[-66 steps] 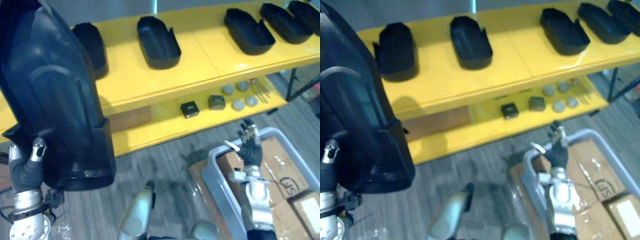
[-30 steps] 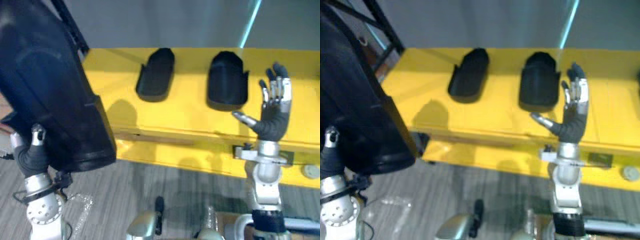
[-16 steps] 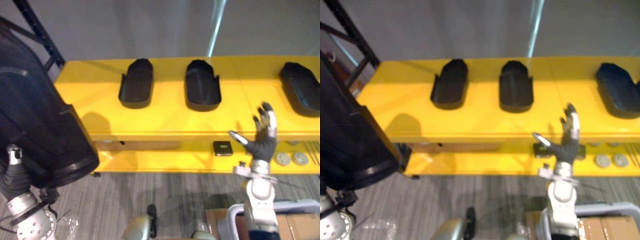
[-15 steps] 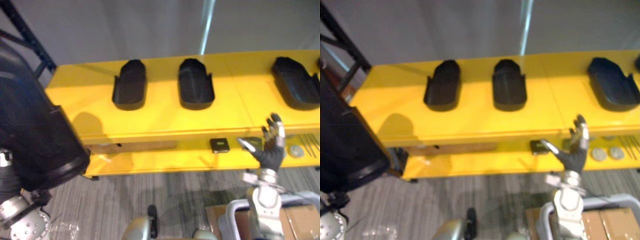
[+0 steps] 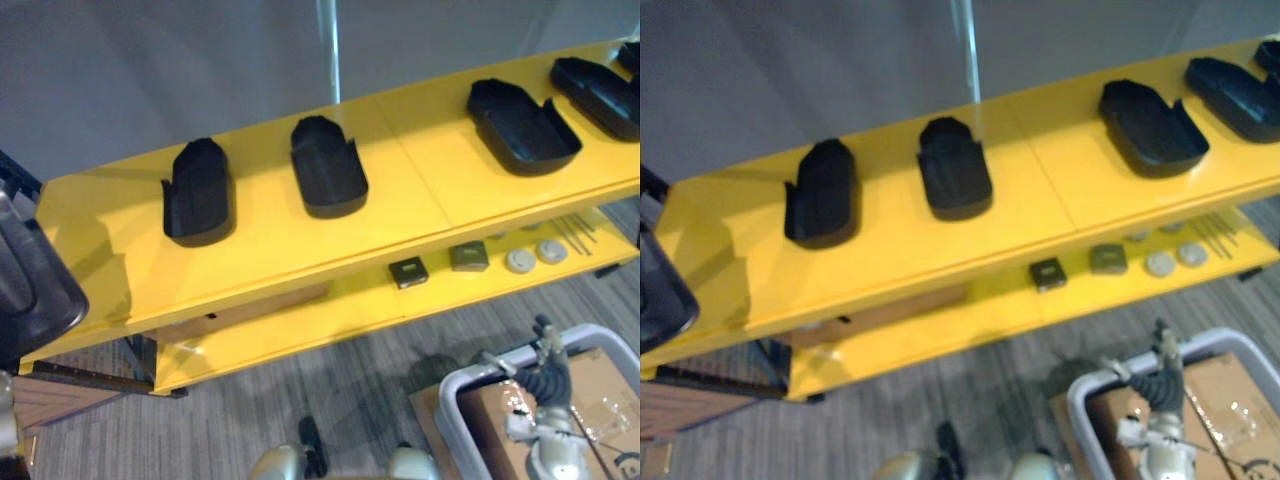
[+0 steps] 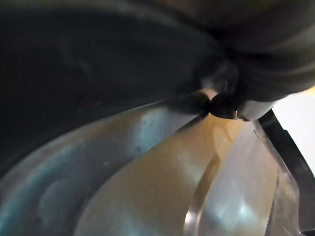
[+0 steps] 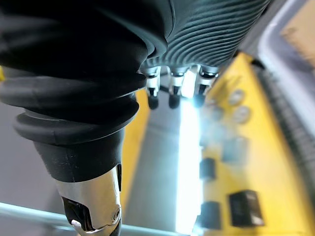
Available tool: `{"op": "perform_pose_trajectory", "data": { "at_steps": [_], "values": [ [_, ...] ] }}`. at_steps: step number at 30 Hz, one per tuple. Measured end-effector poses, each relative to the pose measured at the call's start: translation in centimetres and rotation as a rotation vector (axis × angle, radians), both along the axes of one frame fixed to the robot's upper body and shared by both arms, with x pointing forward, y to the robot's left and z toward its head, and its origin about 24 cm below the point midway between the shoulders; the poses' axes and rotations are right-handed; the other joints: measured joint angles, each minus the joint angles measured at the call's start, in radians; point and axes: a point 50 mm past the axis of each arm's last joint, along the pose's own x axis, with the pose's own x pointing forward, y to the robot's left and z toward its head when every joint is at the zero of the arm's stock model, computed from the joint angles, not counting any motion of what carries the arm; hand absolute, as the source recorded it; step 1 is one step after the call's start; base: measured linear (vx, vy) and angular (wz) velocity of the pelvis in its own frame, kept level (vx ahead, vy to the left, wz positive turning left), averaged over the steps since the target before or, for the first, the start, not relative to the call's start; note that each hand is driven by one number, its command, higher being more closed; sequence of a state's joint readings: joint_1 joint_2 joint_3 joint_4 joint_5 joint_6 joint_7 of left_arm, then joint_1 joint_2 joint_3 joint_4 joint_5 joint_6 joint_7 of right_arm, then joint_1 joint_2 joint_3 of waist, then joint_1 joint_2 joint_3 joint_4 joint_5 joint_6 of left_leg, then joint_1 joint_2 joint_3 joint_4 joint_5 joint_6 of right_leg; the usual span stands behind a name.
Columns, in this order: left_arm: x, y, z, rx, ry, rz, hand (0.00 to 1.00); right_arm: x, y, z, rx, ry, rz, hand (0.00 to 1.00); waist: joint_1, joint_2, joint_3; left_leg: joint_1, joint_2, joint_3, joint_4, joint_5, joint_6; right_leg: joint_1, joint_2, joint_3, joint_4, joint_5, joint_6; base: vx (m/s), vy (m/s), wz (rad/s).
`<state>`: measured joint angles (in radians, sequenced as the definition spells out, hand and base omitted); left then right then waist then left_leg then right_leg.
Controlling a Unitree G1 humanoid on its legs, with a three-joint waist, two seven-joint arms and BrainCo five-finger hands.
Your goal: Walk over and take plastic housings, then place them on the shelf
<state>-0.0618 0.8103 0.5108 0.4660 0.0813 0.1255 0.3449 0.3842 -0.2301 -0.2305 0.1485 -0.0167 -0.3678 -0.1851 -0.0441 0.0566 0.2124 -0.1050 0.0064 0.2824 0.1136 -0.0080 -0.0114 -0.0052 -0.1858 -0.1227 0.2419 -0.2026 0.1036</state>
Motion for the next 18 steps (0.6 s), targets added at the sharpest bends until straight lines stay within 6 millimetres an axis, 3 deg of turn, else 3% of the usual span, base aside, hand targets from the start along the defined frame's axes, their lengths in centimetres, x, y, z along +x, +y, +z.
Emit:
{"op": "perform_pose_trajectory", "data": {
  "at_steps": [2, 10, 14, 18],
  "values": [
    [1.3, 0.5, 0.4, -0.024, 0.075, -0.017, 1.0, 0.1, 0.1, -0.7, 0.004, 0.016, -0.03, 0.0, -0.006, 0.0, 0.0, 0.0, 0.002, 0.008, 0.0, 0.0, 0.0, -0.01, 0.005, 0.016, 0.007, 0.0, 0.0, 0.03, -0.015, -0.11],
    [3.0, 1.5, 2.5, -0.024, 0.229, -0.031, 1.0, 0.0, -0.8, -1.4, -0.012, 0.023, -0.158, 0.0, -0.025, -0.017, 0.026, -0.004, 0.022, 0.036, 0.022, -0.007, -0.002, -0.031, 0.019, 0.052, 0.027, 0.001, 0.0, -0.01, -0.01, -0.13],
    [3.1, 1.9, 2.5, -0.064, 0.249, -0.009, 1.0, -0.2, -1.3, -1.9, -0.007, 0.033, -0.218, 0.0, -0.024, -0.02, 0.035, -0.049, 0.044, 0.051, 0.078, -0.03, -0.003, -0.064, 0.031, 0.073, 0.035, 0.004, -0.002, -0.06, 0.007, -0.12],
    [2.8, 2.8, 3.9, -0.051, 0.303, 0.051, 1.0, -0.4, -1.6, -2.8, 0.0, 0.069, -0.28, 0.0, -0.024, -0.029, 0.088, -0.077, 0.066, 0.046, 0.149, -0.058, 0.001, -0.067, 0.041, 0.074, 0.052, 0.005, -0.002, -0.05, 0.01, -0.01]
  ]
}}
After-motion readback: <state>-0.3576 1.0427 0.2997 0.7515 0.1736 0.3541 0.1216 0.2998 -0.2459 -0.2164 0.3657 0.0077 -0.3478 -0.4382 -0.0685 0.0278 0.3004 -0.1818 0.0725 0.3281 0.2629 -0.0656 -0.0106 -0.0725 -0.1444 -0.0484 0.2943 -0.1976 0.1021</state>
